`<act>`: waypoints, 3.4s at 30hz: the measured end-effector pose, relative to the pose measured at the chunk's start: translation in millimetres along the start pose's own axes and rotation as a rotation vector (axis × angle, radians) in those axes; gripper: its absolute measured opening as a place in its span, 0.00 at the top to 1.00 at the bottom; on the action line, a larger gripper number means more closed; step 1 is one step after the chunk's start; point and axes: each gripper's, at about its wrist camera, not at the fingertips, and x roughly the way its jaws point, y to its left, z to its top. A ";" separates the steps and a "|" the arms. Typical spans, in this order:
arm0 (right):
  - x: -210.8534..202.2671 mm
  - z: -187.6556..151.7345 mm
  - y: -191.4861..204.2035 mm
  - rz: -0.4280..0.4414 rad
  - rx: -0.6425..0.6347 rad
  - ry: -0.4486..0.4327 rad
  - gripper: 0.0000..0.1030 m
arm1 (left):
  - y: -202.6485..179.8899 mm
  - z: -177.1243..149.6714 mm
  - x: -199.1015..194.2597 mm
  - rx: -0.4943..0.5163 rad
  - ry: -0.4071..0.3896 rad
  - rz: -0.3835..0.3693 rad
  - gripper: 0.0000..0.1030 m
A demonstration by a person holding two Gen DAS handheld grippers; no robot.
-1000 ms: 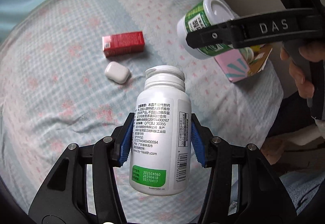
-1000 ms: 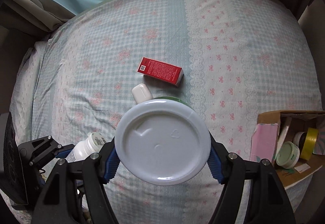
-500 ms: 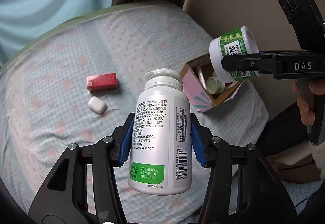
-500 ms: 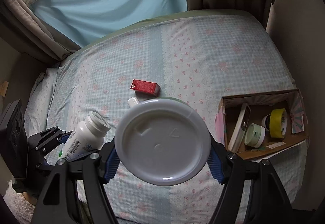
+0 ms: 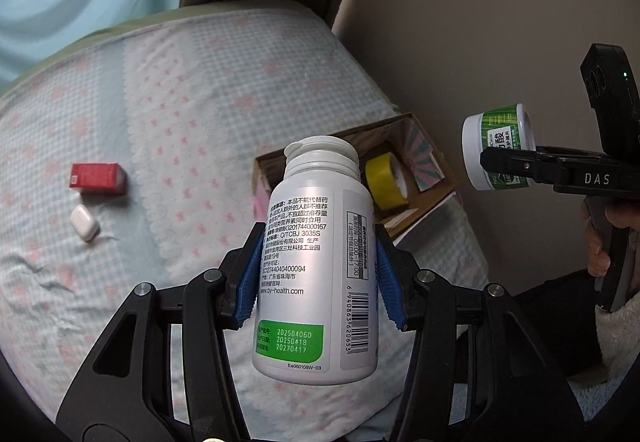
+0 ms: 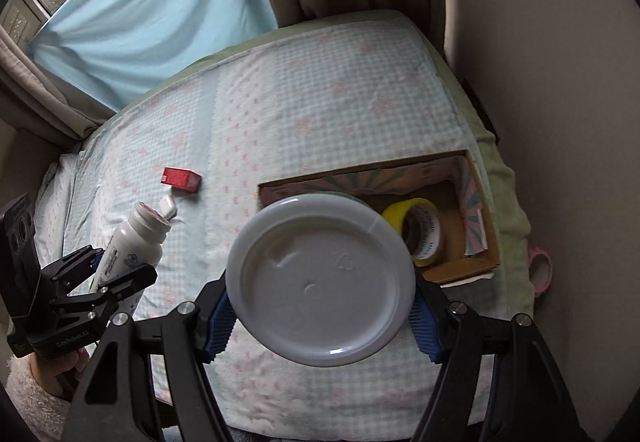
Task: Organize rigid objects
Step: 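Carry the pill bottle and white-lidded jar up and over into the box, then open both tools to drop the bottle and jar into the box, then withdraw both tools from the box toward the earbud case and red box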
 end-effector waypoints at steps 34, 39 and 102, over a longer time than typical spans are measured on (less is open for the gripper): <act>165.4 9.6 -123.0 -0.062 -0.145 0.277 0.33 | -85.9 73.1 278.4 0.307 0.378 0.046 0.31; 136.3 8.6 -127.4 -0.034 -0.141 0.118 0.00 | -76.6 84.0 253.7 0.286 0.312 0.070 0.00; 82.4 72.4 201.1 0.180 -0.760 0.047 0.00 | 147.3 -93.2 -55.6 -0.697 -0.116 0.524 0.00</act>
